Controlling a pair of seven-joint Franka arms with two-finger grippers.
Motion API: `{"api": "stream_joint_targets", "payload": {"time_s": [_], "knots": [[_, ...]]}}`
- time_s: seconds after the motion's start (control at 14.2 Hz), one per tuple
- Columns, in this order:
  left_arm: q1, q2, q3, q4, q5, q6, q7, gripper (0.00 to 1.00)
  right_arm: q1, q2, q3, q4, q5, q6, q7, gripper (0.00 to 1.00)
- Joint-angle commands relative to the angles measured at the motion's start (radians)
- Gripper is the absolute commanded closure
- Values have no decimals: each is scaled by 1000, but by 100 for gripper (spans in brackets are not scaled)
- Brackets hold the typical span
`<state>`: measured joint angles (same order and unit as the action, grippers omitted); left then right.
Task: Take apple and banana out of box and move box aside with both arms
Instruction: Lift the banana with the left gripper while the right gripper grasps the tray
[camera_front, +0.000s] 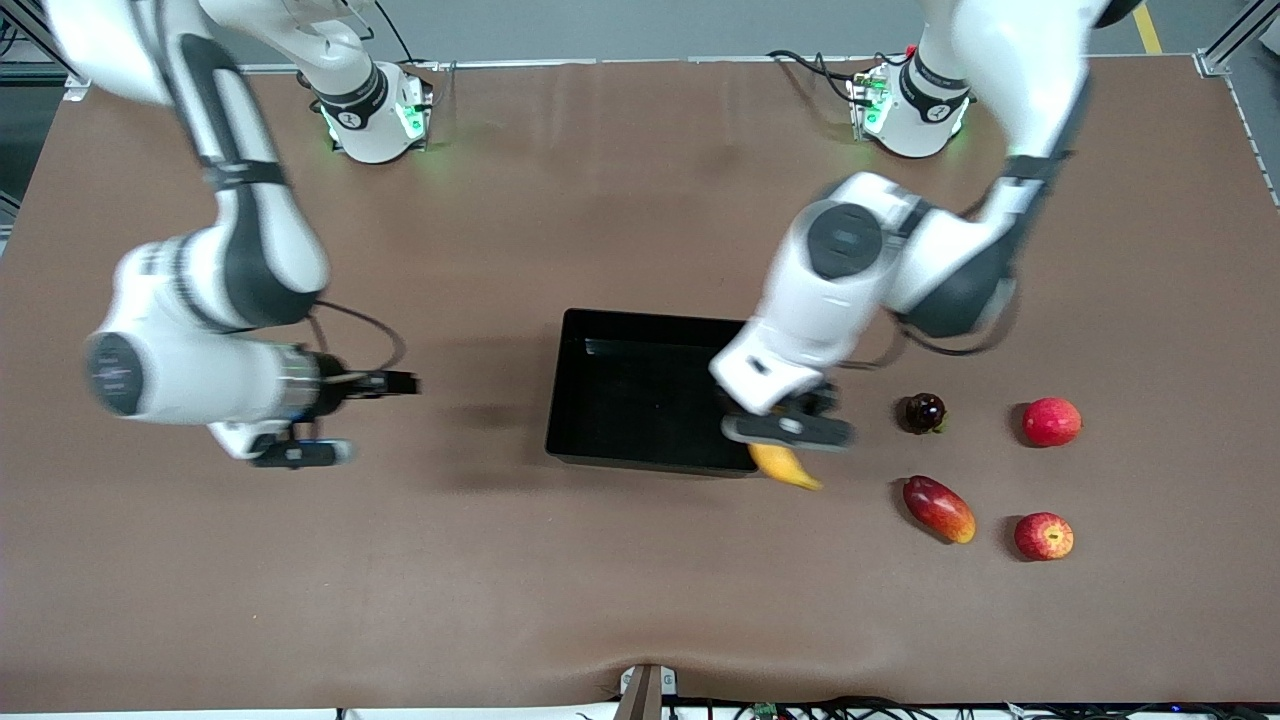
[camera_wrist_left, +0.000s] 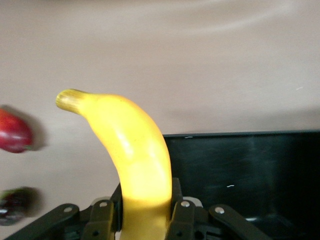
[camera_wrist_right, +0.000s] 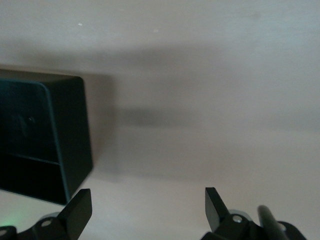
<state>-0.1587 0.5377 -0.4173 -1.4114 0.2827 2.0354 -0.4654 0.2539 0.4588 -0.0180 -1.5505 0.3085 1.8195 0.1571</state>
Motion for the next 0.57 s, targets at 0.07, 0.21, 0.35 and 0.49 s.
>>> {"api": "stream_joint_targets", "payload": {"time_s": [0.07,0.21,0.35,0.49], "knots": [[194,-111,-32,-188,-25,3,250,100,152,67,-11,15,4,122,195,0],[289,-127,-54,-239,-25,3,347,100,218,118,-11,7,1,182,284,0],[350,-143,-55,-294,-10,9,376,100,272,167,-14,6,0,236,326,0],[390,-163,-55,-363,15,46,379,100,306,195,-14,7,-15,287,395,0]]}}
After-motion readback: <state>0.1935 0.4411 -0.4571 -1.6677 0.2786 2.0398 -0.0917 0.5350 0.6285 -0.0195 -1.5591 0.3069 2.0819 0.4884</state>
